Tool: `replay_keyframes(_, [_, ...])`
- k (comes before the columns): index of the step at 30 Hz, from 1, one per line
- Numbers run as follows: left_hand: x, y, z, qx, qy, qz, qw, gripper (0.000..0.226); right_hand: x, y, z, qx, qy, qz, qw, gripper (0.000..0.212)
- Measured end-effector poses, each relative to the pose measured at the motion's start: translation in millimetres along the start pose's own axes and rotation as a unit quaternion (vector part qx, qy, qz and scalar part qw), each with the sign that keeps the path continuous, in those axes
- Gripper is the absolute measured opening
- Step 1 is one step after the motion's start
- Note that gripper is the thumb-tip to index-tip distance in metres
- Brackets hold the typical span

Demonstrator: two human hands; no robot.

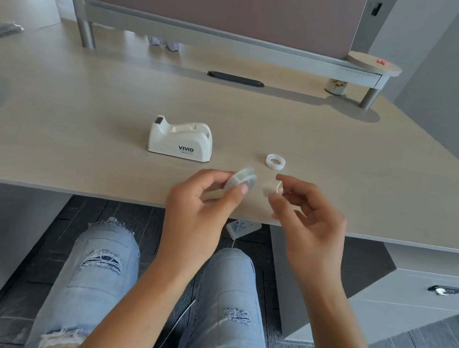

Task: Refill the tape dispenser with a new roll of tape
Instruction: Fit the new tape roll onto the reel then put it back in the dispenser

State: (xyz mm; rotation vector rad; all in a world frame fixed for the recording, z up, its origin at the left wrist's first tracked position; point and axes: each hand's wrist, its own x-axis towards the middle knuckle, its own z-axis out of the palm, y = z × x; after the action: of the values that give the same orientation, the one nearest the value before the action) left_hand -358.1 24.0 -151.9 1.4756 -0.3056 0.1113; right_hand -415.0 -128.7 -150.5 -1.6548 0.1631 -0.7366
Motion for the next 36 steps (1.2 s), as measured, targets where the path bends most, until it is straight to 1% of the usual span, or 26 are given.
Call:
replay_keyframes(3, [2.1,12.0,7.2,-0.094,-0.006,-0.037,0.995,0.007,-5.1,-5.1,4.8,0.017,-0.016,-0.020,1.000,0.024])
replay_keyframes(6, [3.5,20.5,12.6,-0.143,-0.012,-0.055,0.988,0.009,-1.6,-8.9,9.5,0.015,-0.018,-0.043,0.999,0.026])
replay_keyframes(12, [8.3,19.4,9.7,-0.196,-0.023,-0.078,0.977,0.020,9.1,-14.0,15.2,-0.001,-0.026,-0.069,0.997,0.028])
replay_keyframes(20, [13.0,11.6,3.0,-0.227,-0.022,-0.090,0.969,0.018,16.1,-14.9,22.5,-0.041,-0.048,-0.115,0.991,0.032])
replay_keyframes(25, [14.0,6.6,2.1,-0.227,-0.033,-0.090,0.969,0.019,17.0,-13.6,26.1,-0.063,-0.065,-0.138,0.986,0.035])
replay_keyframes(29, [15.4,5.4,2.0,-0.232,-0.030,-0.095,0.968,0.020,18.2,-15.8,28.5,-0.037,-0.081,-0.121,0.989,0.030])
replay_keyframes(31, [16.1,3.9,1.6,-0.235,-0.023,-0.097,0.967,0.020,19.6,-16.6,29.4,-0.023,-0.076,-0.107,0.991,0.029])
replay_keyframes(34, [15.8,2.2,0.6,-0.235,-0.021,-0.095,0.967,0.020,22.9,-21.0,29.9,0.026,-0.048,-0.048,0.997,0.028])
replay_keyframes(36, [15.6,2.4,-0.1,-0.234,-0.019,-0.091,0.968,0.020,25.4,-23.5,28.9,0.062,-0.030,-0.005,0.998,0.020])
